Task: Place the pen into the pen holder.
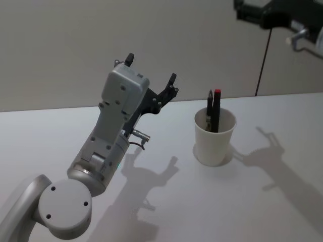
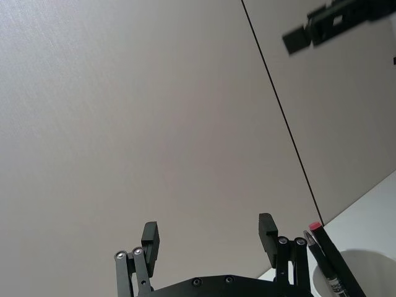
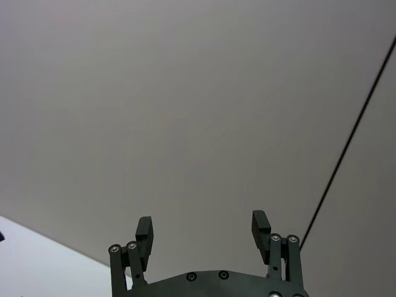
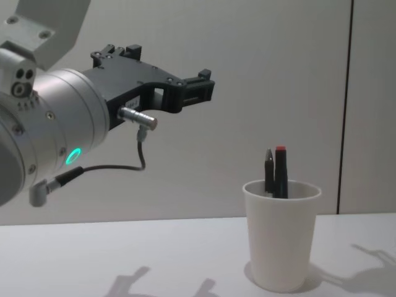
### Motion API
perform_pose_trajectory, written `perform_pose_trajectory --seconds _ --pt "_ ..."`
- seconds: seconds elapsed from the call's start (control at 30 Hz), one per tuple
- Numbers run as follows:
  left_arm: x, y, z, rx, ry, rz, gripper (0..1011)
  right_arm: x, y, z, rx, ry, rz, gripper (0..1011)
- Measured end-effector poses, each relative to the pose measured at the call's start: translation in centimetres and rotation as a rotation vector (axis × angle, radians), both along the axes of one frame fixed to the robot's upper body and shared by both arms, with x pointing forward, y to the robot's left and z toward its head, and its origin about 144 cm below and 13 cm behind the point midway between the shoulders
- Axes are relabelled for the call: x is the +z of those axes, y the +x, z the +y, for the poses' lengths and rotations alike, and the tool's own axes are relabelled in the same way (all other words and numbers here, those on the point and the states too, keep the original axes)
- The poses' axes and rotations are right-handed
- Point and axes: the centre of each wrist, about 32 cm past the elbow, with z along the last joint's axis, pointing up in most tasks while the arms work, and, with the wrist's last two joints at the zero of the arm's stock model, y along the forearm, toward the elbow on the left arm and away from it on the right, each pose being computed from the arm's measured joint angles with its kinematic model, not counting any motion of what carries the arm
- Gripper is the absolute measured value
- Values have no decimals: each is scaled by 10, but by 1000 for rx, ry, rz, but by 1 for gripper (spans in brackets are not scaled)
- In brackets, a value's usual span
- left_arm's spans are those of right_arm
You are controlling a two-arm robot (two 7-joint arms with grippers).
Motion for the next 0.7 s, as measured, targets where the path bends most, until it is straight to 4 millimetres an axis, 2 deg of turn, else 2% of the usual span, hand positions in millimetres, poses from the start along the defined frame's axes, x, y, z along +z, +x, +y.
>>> perform_pose_trajectory --seconds 0.2,0.33,0.5,0.7 --pt "0 0 0 0 0 0 1001 17 -14 -5 -49 -2 -63 1001" --pt "0 0 0 0 0 0 1001 19 -16 -5 -56 -3 -73 1002" --pt "-3 3 1 -6 -2 12 1001 16 -15 -5 -57 1 -70 1001" --pt "-12 11 5 -28 -8 47 1001 -3 -10 -7 -57 22 -60 1001"
